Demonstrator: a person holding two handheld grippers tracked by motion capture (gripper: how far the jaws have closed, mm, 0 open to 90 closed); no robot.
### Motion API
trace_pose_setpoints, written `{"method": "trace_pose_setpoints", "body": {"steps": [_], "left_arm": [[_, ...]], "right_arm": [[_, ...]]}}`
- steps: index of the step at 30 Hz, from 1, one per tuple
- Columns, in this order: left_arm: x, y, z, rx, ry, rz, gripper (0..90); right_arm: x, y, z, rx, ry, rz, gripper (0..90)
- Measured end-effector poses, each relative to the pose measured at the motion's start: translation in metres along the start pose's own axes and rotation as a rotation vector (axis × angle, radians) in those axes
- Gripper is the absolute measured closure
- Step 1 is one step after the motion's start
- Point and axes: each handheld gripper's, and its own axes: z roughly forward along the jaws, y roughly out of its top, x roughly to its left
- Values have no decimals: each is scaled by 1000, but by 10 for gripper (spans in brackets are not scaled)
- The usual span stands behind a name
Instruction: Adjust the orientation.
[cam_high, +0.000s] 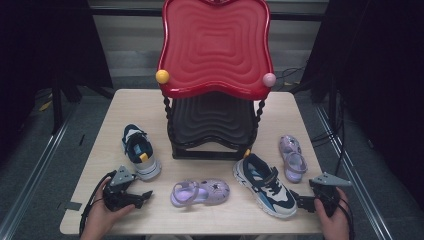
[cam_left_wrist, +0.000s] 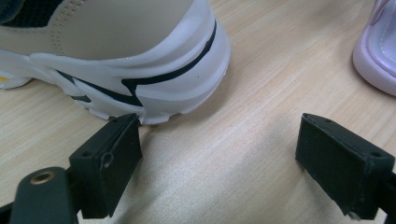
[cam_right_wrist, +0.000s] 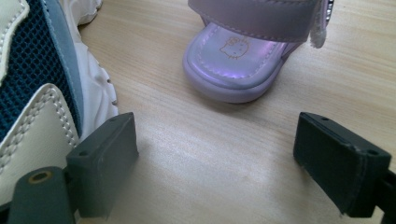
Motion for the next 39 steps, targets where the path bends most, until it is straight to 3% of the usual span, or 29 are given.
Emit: {"method": "trace_pose_setpoints", "body": {"steps": [13,14,16,18,22,23,24,26,29,32,37,38,39], "left_arm": [[-2,0,-2,-2,9,-5,173],[-5,2,-5,9,-10,1,257],[-11,5,-10,7,-15,32,304],[-18,11,-16,11,-33,27,404],[-31,20,-19,0,-135,67,477],[-36,23,-18,5,-160,72,478],[-40,26,-17,14,-167,102,478],[-47,33,-14,4,-171,122,478],[-52,43,-10,-18,-191,113,478],[-54,46,-3,-2,-171,130,479],[-53,45,15,51,-162,126,567],[-52,45,16,42,-172,99,576],[-52,45,16,42,-172,99,596]], "right_arm": [[0,0,0,-1,-1,-1,129],[0,0,0,1,1,-1,125],[-1,1,1,1,4,-4,118],[-1,1,2,1,3,-3,116],[-1,1,2,3,3,-1,116],[-1,1,2,2,3,-2,116],[-1,1,2,2,3,-2,116],[-1,1,2,2,3,-2,116],[-1,1,2,1,3,-4,116],[-1,1,2,3,3,-1,116],[-1,1,2,1,3,-3,116],[-1,1,2,1,3,-3,116],[-1,1,2,1,3,-3,116]]}}
